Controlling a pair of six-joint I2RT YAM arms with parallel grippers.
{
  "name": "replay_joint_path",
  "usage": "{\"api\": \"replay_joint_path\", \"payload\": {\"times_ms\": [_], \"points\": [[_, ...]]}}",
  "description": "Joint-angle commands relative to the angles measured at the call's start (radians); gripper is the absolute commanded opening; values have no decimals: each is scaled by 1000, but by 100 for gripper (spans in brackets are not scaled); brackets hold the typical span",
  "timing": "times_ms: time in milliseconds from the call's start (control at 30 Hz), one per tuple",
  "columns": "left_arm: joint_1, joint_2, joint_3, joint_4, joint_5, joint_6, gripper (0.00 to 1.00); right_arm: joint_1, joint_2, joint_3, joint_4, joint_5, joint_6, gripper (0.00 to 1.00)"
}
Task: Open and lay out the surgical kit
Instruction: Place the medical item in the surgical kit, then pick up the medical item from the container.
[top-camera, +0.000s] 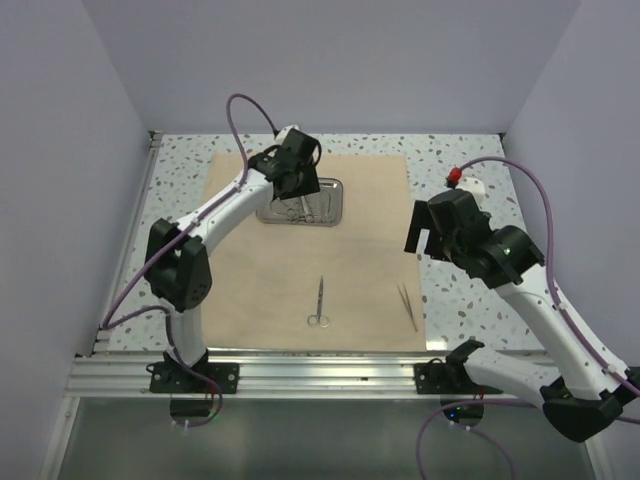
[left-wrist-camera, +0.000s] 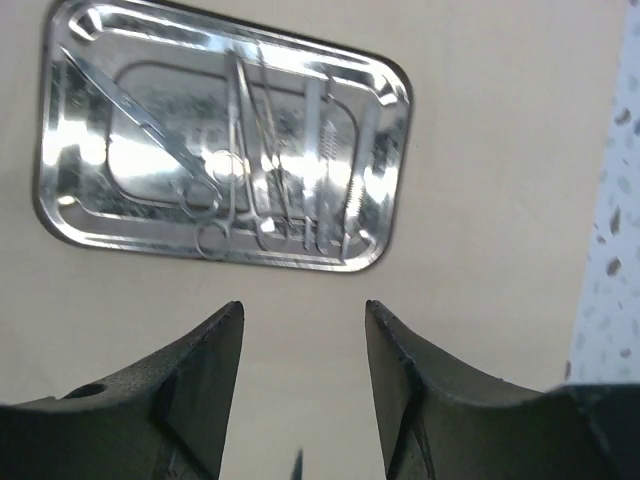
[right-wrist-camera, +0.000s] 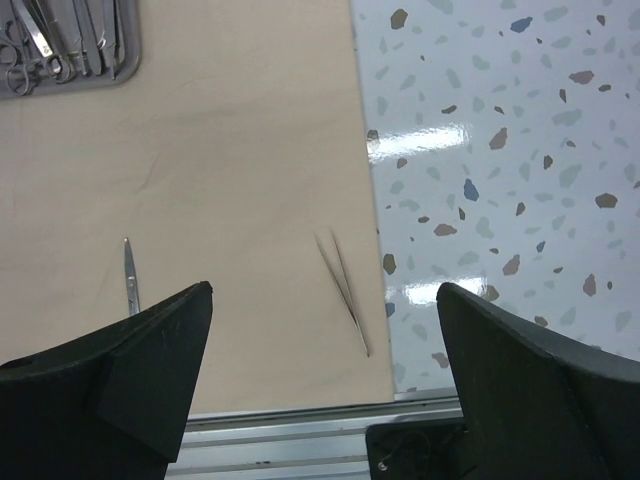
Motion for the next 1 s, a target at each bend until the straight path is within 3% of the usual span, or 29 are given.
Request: {"api": "replay_joint_path", "payload": {"times_ms": [0,200,333,967], "points": [[79,129,154,-77,-37,79,56,-6,-38,-6,-49,60,29,98],[161,387,432,-143,-63,76,52,-8,-28,6,-67,64,43,98],[206,506,524,-163,-63,48,50,-8,-7,15,-78,74,38,98],[298,580,462,-95,-71,-18,47,-71,145,74,-38,64,-90,98]]}}
